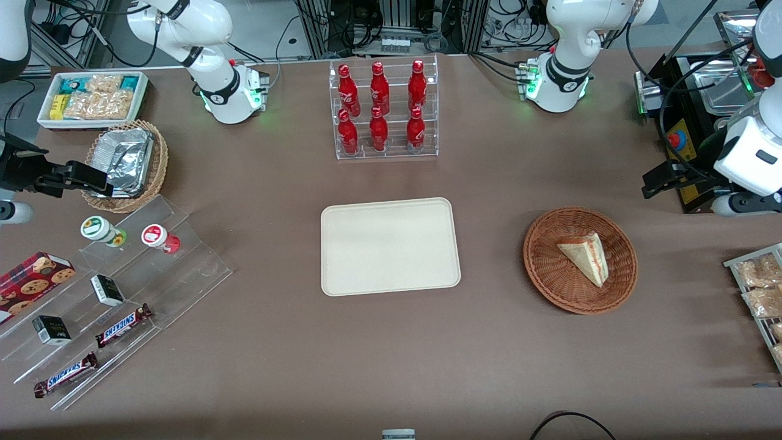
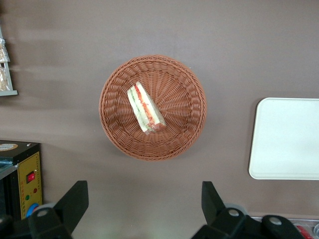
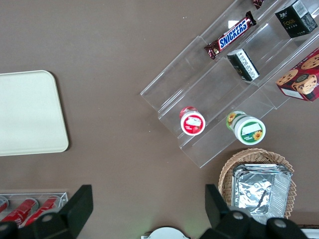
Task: Place sandwich from basket to tray
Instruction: 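Move the left gripper over the wrapped sandwich in the wicker basket and lower it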
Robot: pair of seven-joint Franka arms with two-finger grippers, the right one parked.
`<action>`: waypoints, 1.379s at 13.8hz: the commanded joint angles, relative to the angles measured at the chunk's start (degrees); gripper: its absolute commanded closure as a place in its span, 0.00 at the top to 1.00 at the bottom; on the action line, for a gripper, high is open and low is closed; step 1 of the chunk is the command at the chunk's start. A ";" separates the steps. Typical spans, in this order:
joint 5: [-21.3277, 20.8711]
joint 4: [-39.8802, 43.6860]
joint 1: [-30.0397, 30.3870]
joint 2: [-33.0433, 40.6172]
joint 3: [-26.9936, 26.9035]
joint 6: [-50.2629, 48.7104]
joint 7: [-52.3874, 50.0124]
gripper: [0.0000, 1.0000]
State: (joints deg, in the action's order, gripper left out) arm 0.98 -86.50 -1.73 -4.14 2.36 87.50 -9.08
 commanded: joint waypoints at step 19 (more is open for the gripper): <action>-0.28 -27.05 0.06 -1.31 -0.25 26.67 -3.13 1.00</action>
State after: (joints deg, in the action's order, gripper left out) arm 0.96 -111.08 -1.85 -6.86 2.26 112.45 -10.11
